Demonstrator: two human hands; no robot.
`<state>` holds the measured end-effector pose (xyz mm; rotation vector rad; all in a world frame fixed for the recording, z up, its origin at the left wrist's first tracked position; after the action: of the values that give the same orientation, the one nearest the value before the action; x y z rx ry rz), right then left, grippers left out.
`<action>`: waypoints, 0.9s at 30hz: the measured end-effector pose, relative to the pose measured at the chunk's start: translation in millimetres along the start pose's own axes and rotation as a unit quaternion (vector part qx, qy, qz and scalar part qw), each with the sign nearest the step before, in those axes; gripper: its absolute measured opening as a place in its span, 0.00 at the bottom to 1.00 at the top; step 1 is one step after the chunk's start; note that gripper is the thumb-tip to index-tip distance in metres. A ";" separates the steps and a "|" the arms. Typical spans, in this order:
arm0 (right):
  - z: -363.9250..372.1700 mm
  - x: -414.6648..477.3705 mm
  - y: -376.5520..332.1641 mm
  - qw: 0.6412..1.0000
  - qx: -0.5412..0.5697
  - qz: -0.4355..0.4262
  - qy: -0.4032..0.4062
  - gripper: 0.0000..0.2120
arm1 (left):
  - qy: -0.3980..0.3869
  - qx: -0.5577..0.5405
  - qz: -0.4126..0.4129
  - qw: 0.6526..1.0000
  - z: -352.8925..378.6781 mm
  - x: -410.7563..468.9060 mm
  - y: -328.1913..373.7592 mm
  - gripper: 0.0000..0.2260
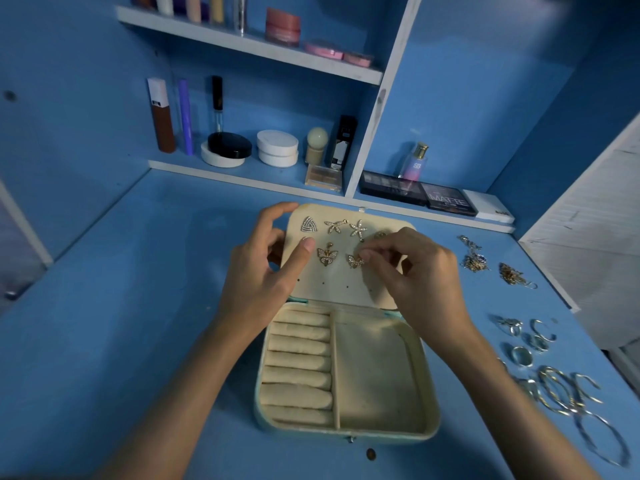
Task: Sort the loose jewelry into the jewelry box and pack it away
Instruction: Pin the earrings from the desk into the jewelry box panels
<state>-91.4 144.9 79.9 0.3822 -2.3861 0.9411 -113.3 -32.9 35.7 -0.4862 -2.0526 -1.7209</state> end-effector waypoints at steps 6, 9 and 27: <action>1.3 -0.1 -3.7 1.000 0.002 -0.010 0.012 0.05 | 0.002 0.001 0.001 1.000 -1.1 -0.9 0.2 0.19; 1.7 -0.3 -5.8 1.000 -0.003 -0.017 0.015 0.05 | 0.004 0.006 0.003 1.000 -0.9 -0.3 -0.3 0.17; -1.1 -3.9 -9.1 0.997 -0.028 -0.041 0.051 0.04 | 0.001 0.009 0.008 1.000 -0.3 0.2 -0.4 0.19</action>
<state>-83.8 139.4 83.3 0.3983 -2.2800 0.8344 -113.6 -33.2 35.5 -0.4949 -2.0561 -1.6910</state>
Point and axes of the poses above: each hand's wrist, its own x-axis towards the middle knuckle, its own z-axis out of the palm, y = z × x, the point moved 9 cm from there along x, towards the middle knuckle, and after that the axes turned 1 degree about x, right-handed, at the moved point
